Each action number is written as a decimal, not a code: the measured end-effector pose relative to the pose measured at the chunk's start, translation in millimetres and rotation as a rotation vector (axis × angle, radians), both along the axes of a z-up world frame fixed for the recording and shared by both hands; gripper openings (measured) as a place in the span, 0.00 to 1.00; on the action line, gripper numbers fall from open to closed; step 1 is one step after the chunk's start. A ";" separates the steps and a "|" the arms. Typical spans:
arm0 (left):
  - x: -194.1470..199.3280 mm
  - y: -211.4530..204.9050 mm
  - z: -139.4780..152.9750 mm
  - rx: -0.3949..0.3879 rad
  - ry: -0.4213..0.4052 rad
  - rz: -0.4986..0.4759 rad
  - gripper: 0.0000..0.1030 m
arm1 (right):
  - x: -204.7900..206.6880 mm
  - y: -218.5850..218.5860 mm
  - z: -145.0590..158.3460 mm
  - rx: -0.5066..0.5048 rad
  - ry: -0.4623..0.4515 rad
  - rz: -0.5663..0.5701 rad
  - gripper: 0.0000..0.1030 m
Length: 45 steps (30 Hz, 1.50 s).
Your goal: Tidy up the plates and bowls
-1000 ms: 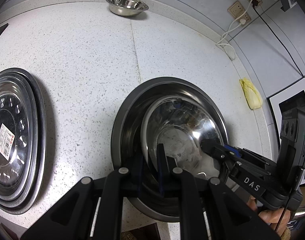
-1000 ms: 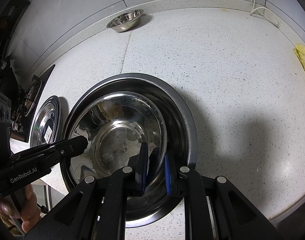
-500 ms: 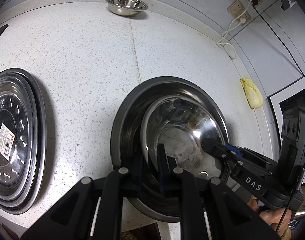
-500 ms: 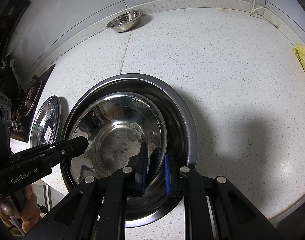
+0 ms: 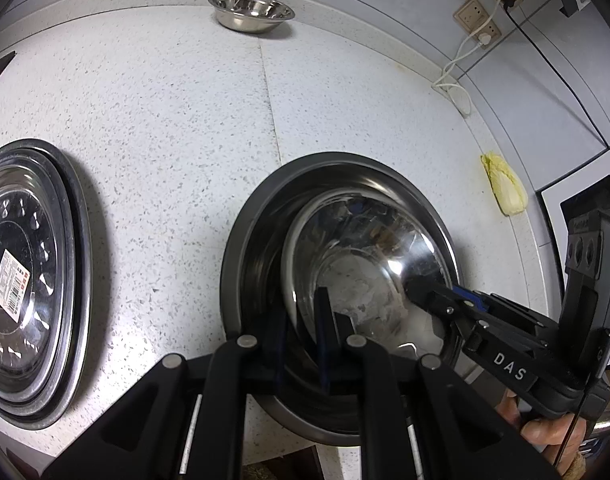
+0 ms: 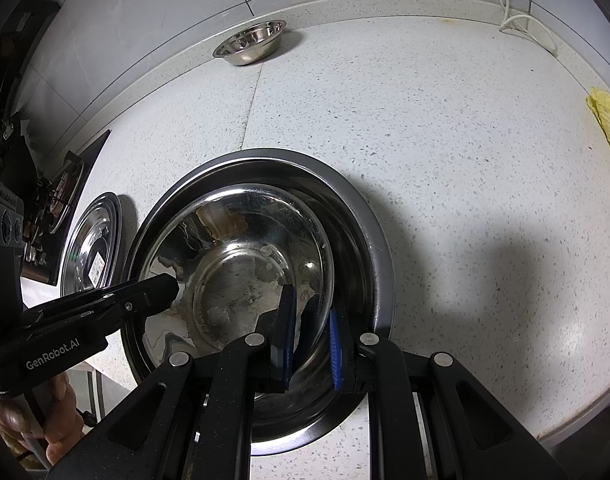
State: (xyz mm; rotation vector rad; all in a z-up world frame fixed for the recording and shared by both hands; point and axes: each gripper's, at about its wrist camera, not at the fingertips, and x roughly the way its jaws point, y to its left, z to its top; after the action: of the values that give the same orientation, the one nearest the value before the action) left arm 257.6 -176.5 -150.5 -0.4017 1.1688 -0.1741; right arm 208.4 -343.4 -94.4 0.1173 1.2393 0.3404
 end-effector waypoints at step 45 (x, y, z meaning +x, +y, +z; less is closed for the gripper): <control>3.2 40.0 64.3 0.035 -0.158 0.018 0.32 | 14.2 -22.8 45.5 0.023 -0.119 -0.069 0.32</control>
State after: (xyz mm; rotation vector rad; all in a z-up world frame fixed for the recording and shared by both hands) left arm 260.8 -136.5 -86.2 -0.3605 1.0115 -0.1665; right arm 222.6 -366.3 -48.9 0.1574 1.1111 0.2973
